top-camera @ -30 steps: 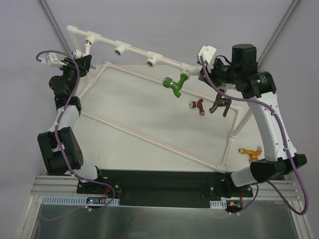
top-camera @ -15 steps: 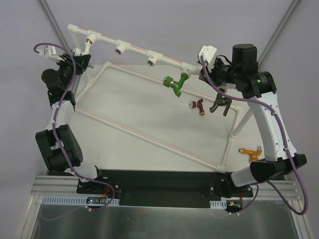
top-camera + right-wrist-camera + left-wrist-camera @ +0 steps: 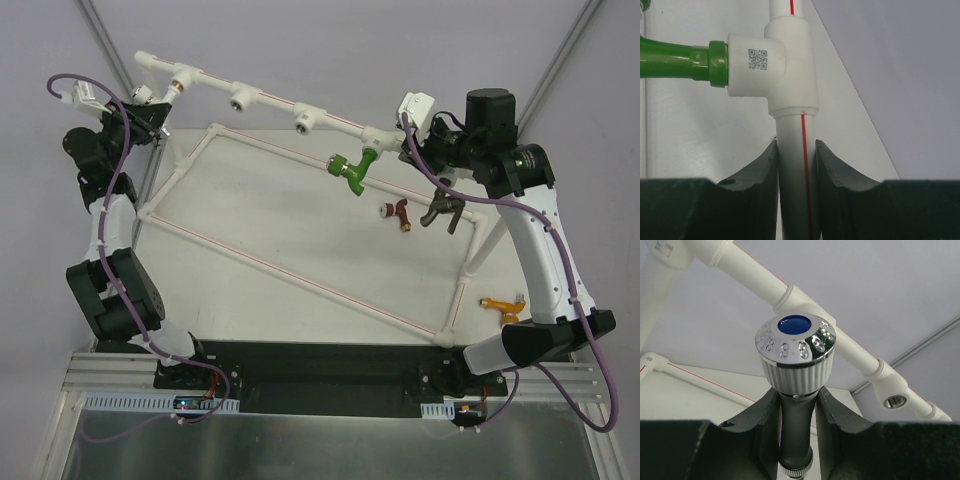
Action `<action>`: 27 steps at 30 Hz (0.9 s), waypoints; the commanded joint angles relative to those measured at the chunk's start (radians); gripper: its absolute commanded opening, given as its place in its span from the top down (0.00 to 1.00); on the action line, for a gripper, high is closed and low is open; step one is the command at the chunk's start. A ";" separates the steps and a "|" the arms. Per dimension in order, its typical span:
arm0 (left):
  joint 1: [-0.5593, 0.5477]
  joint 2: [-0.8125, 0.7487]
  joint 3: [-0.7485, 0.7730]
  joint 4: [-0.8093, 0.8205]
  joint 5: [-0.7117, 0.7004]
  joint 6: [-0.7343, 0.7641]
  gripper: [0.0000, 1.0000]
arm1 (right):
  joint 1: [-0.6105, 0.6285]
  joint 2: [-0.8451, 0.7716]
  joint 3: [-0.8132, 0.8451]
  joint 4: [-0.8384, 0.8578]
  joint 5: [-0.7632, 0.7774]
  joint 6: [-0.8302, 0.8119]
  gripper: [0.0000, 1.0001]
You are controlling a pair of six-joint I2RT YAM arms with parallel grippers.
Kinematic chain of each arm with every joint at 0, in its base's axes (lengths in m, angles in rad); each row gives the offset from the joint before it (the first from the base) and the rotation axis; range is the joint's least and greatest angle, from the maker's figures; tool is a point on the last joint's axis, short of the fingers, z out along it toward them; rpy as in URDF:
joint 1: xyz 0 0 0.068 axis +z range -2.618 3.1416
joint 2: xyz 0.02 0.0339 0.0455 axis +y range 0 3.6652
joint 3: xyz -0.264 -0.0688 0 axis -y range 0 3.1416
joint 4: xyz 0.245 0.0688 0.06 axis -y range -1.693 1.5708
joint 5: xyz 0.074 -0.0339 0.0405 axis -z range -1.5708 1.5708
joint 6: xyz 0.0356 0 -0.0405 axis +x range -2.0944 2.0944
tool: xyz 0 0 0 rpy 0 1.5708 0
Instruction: Install the water faucets
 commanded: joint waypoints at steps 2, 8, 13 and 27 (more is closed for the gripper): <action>0.005 -0.013 0.114 -0.059 0.012 -0.024 1.00 | -0.012 -0.050 -0.007 -0.048 -0.016 0.012 0.98; 0.005 -0.044 0.083 -0.084 0.003 -0.024 1.00 | 0.002 -0.060 -0.015 -0.052 -0.016 -0.008 0.98; 0.003 -0.059 -0.004 -0.017 -0.028 -0.069 1.00 | 0.007 -0.060 -0.018 -0.048 -0.013 -0.007 0.98; 0.005 -0.057 -0.012 0.019 -0.005 -0.046 1.00 | 0.019 -0.072 -0.033 -0.040 -0.010 -0.005 0.98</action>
